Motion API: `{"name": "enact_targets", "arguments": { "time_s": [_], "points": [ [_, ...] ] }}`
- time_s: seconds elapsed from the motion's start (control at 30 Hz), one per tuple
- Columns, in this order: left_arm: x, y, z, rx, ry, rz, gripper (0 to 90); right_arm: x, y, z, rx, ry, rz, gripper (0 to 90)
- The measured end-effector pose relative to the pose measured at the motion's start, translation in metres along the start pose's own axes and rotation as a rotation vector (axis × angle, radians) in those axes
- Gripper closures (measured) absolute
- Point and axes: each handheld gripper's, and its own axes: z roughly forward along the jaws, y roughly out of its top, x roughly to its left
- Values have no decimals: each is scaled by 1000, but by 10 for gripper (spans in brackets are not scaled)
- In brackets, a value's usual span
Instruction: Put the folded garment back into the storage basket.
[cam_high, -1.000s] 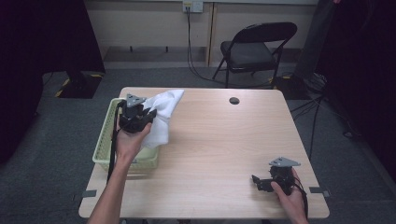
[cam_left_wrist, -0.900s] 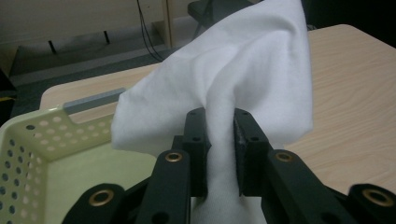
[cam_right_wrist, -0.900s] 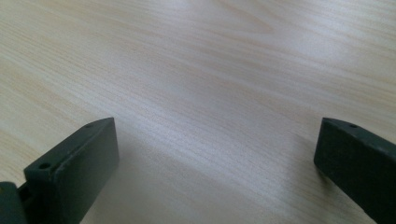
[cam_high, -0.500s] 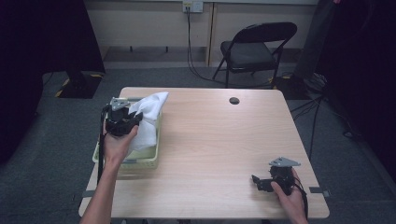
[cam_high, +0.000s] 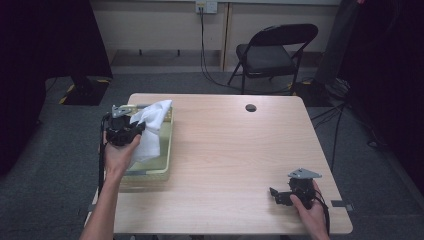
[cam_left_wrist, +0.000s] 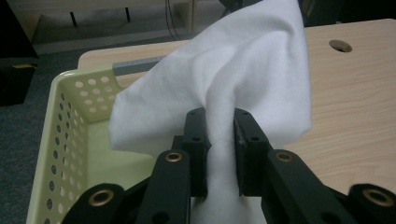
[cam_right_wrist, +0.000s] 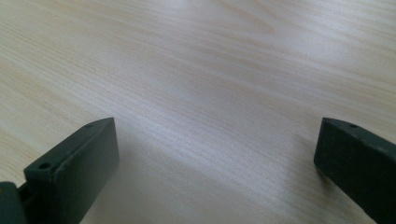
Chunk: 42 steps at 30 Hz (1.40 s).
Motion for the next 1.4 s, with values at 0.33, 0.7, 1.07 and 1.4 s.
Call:
{"name": "enact_targets", "arguments": {
  "time_s": [0.33,0.7,1.07,1.4],
  "points": [
    [6,-5,8,29,33,-10,775,0,0,0,0,0,-1,0],
    [12,-21,22,66,50,-23,775,0,0,0,0,0,-1,0],
    [12,-23,31,120,63,-12,775,0,0,0,0,0,-1,0],
    [11,-28,41,161,77,-4,775,0,0,0,0,1,-2,0]
  ]
}}
